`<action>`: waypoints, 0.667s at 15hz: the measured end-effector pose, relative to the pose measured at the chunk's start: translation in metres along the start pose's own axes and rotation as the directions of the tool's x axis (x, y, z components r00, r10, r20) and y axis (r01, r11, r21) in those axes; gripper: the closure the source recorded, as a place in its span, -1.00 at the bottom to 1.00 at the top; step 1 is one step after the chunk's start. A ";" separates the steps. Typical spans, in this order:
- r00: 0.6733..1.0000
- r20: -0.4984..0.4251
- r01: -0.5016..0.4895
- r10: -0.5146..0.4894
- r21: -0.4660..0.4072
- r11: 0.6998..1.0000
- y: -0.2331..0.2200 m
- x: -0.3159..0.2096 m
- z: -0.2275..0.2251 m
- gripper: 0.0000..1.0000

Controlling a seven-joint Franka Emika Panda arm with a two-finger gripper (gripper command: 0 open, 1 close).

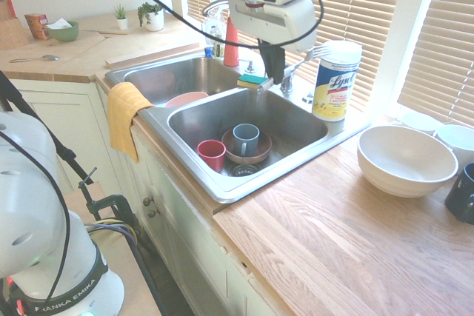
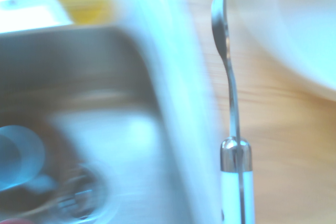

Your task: Put the fork into the sink

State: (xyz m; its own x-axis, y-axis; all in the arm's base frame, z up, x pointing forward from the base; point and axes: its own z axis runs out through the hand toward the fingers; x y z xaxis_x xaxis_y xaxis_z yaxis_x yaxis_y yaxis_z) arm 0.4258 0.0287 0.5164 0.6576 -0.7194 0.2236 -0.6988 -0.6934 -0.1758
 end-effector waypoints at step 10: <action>0.986 0.100 0.137 -0.131 -0.058 0.989 -0.069 -0.030 0.155 1.00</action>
State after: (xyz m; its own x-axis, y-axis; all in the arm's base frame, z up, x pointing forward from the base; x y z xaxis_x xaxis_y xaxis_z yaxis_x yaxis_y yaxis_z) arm 0.4982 0.0919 0.3732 0.7682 -0.6229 0.1478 -0.6171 -0.7820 -0.0875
